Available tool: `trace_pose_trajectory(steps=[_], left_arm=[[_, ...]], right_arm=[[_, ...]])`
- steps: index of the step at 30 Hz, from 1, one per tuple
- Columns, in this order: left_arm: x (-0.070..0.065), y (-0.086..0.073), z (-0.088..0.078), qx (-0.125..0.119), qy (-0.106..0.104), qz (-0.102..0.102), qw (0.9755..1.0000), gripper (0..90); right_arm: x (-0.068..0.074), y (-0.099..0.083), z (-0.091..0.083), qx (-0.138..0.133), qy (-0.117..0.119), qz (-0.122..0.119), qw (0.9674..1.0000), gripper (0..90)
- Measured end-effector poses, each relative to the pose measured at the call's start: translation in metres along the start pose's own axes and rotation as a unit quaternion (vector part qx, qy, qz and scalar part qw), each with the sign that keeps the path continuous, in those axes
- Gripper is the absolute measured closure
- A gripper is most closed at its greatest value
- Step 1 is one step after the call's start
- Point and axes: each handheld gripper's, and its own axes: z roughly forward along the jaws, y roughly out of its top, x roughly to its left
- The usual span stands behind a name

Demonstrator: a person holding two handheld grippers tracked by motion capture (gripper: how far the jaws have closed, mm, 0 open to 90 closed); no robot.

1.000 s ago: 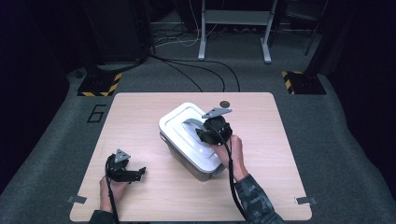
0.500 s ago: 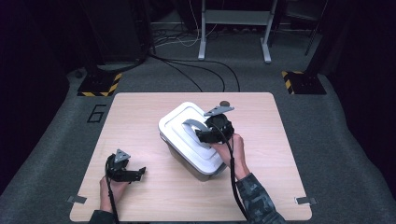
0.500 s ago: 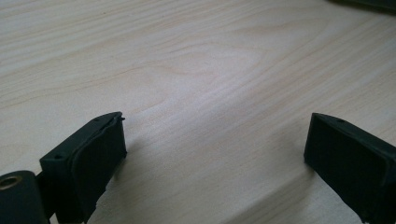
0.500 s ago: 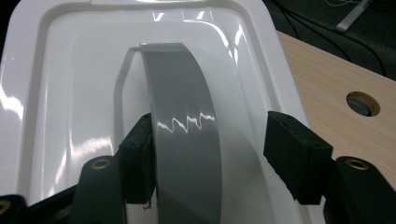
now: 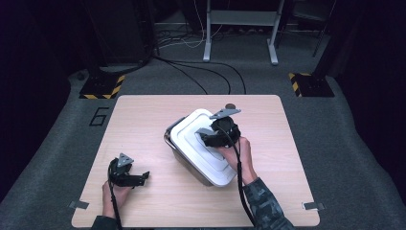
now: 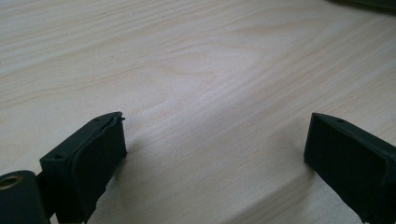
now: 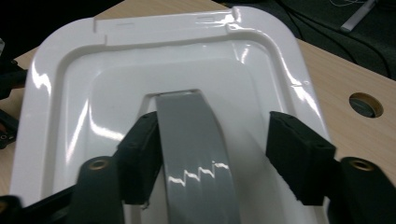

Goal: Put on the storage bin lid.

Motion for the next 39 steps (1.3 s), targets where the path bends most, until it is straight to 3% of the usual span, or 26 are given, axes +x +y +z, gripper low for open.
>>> trace_pose_trajectory(steps=[2, 8, 14, 18, 22, 23, 24, 27, 32, 34, 39], left_arm=[[0.0, 0.0, 0.0, 0.002, -0.001, 0.001, 1.0, 5.3], [0.0, 0.0, 0.0, 0.0, 0.0, 0.0, 1.0, 5.3], [0.0, 0.0, 0.0, 0.001, -0.001, 0.0, 1.0, 5.4], [0.0, 0.0, 0.0, -0.003, 0.001, 0.0, 1.0, 5.4], [0.0, 0.0, 0.0, -0.002, 0.001, 0.001, 1.0, 5.4], [0.0, 0.0, 0.0, -0.002, 0.001, 0.001, 1.0, 5.4], [0.0, 0.0, 0.0, -0.002, 0.001, 0.001, 1.0, 5.4], [0.0, 0.0, 0.0, -0.002, 0.001, 0.001, 1.0, 5.4], [0.0, 0.0, 0.0, 0.0, -0.001, 0.001, 1.0, 5.4], [0.0, 0.0, 0.0, 0.003, -0.002, 0.001, 1.0, 5.4], [0.0, 0.0, 0.0, 0.002, -0.001, 0.002, 1.0, 5.4]], right_arm=[[0.0, 0.0, 0.0, 0.003, 0.001, 0.002, 1.0, 56.8], [0.0, -0.001, 0.002, 0.0, 0.006, 0.006, 1.0, 66.3], [0.002, 0.001, 0.003, -0.006, 0.006, -0.006, 0.9999, 66.5], [0.008, 0.01, 0.006, -0.013, 0.016, -0.033, 0.9992, 66.5], [0.011, 0.023, 0.013, -0.004, 0.017, -0.051, 0.9985, 66.5], [0.013, 0.026, 0.015, 0.003, 0.015, -0.045, 0.9989, 66.6], [0.012, 0.028, 0.017, 0.0, 0.014, -0.056, 0.9983, 66.6], [0.012, 0.035, 0.023, 0.014, 0.013, -0.057, 0.9982, 66.7], [0.017, 0.035, 0.03, 0.05, 0.019, -0.044, 0.9976, 67.1], [0.019, 0.035, 0.035, 0.052, 0.012, -0.062, 0.9966, 67.2], [0.019, 0.036, 0.038, 0.062, 0.011, -0.072, 0.9955, 67.4]])
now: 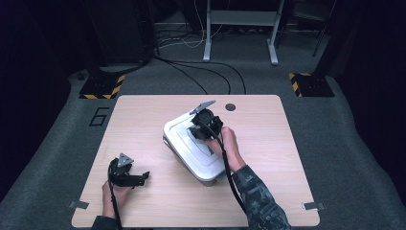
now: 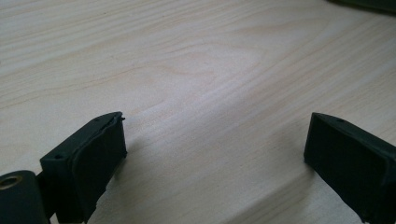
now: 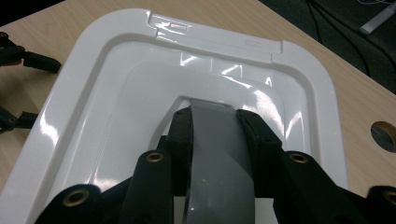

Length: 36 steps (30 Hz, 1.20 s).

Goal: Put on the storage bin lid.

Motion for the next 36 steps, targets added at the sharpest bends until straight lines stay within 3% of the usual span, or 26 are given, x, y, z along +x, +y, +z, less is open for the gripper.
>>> trace_pose_trajectory(steps=[10, 17, 22, 24, 27, 32, 36], left_arm=[[0.0, 0.0, 0.0, -0.002, 0.0, -0.003, 1.0, 5.4], [0.0, 0.0, 0.001, -0.002, 0.0, 0.002, 1.0, 5.4], [0.0, 0.0, 0.001, 0.0, -0.001, 0.004, 1.0, 5.4], [0.0, 0.001, 0.0, 0.0, 0.0, 0.004, 1.0, 5.4], [0.0, 0.001, 0.001, -0.001, 0.0, 0.003, 1.0, 5.4], [0.0, 0.001, 0.0, 0.0, -0.001, 0.003, 1.0, 5.5], [0.0, 0.001, 0.001, -0.001, -0.001, 0.003, 1.0, 5.5]], right_arm=[[0.004, 0.001, 0.011, 0.019, -0.012, -0.019, 0.9996, 67.7], [0.002, 0.001, 0.016, 0.025, -0.012, -0.014, 0.9995, 67.7], [-0.004, 0.003, 0.011, 0.025, 0.007, -0.012, 0.9996, 67.3], [-0.006, 0.003, 0.008, 0.01, 0.015, -0.002, 0.9998, 66.8], [-0.006, 0.003, 0.005, 0.007, 0.011, -0.01, 0.9999, 58.3], [-0.005, 0.002, 0.003, 0.005, 0.008, -0.015, 0.9998, 60.1], [-0.007, 0.003, 0.003, 0.01, 0.008, -0.011, 0.9999, 49.7]])
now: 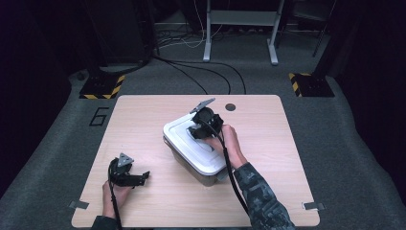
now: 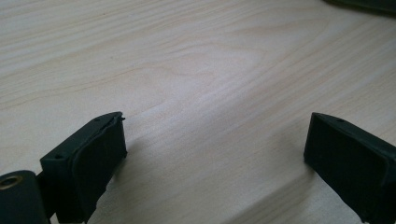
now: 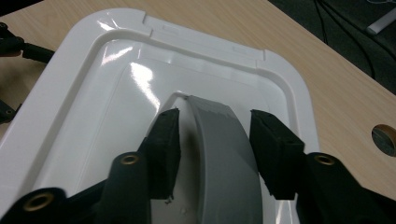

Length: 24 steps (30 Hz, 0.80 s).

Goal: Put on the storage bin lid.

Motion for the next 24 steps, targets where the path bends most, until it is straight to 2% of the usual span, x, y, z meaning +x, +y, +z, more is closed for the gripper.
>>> trace_pose_trajectory(steps=[2, 3, 5, 9, 16, 24], left_arm=[[0.0, 0.0, 0.0, 0.0, 0.0, 0.0, 1.0, 5.5], [0.0, 0.0, 0.0, 0.0, 0.0, 0.0, 1.0, 5.5], [0.0, 0.0, 0.0, 0.0, 0.0, 0.0, 1.0, 5.5], [0.0, 0.0, 0.0, 0.0, 0.0, 0.0, 1.0, 5.5], [0.0, 0.0, 0.0, 0.0, 0.0, 0.0, 1.0, 5.5], [0.0, 0.0, 0.0, 0.0, 0.0, 0.0, 1.0, 5.5]], right_arm=[[0.0, 0.0, 0.0, -0.002, 0.001, 0.011, 0.9999, 45.4], [-0.001, 0.0, 0.0, 0.002, 0.002, 0.004, 1.0, 44.4], [-0.002, 0.001, 0.0, -0.002, 0.006, 0.016, 0.9998, 41.3], [-0.004, -0.001, 0.001, -0.001, 0.012, 0.019, 0.9997, 40.9], [-0.005, -0.001, -0.001, -0.002, 0.014, 0.023, 0.9996, 32.7], [-0.01, -0.004, -0.01, -0.022, 0.029, 0.031, 0.9989, 18.7]])
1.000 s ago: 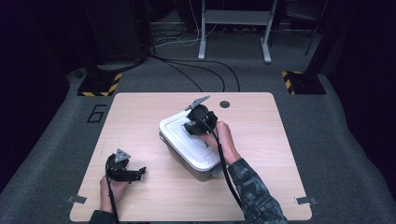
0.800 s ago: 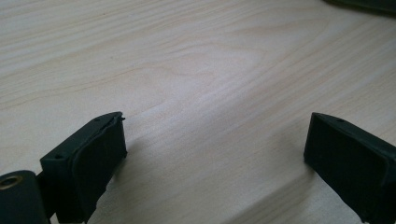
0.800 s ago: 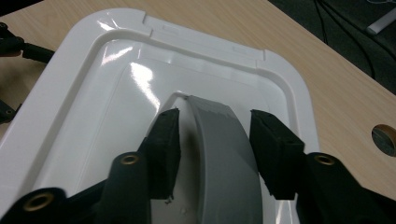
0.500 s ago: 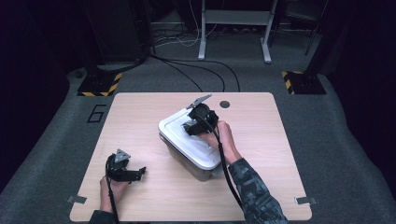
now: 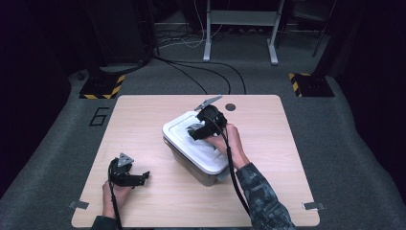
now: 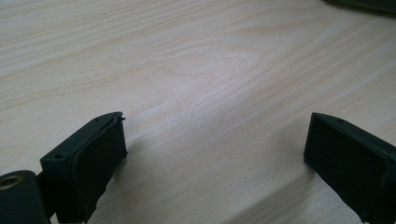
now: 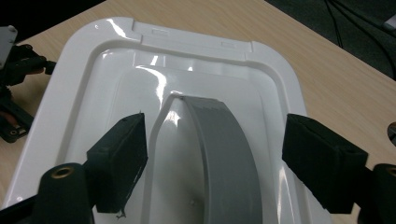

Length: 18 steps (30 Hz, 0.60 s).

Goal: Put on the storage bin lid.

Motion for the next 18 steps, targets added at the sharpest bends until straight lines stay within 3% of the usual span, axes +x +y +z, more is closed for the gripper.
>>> trace_pose_trajectory(steps=[12, 18], left_arm=[[0.0, 0.0, 0.0, 0.0, 0.0, 0.001, 1.0, 5.4], [0.0, 0.0, 0.0, 0.0, 0.0, 0.0, 1.0, 5.4]], right_arm=[[-0.004, -0.013, -0.033, -0.03, 0.017, 0.007, 0.9994, 13.6], [-0.01, -0.026, -0.053, -0.045, 0.011, 0.018, 0.9988, 11.6]])
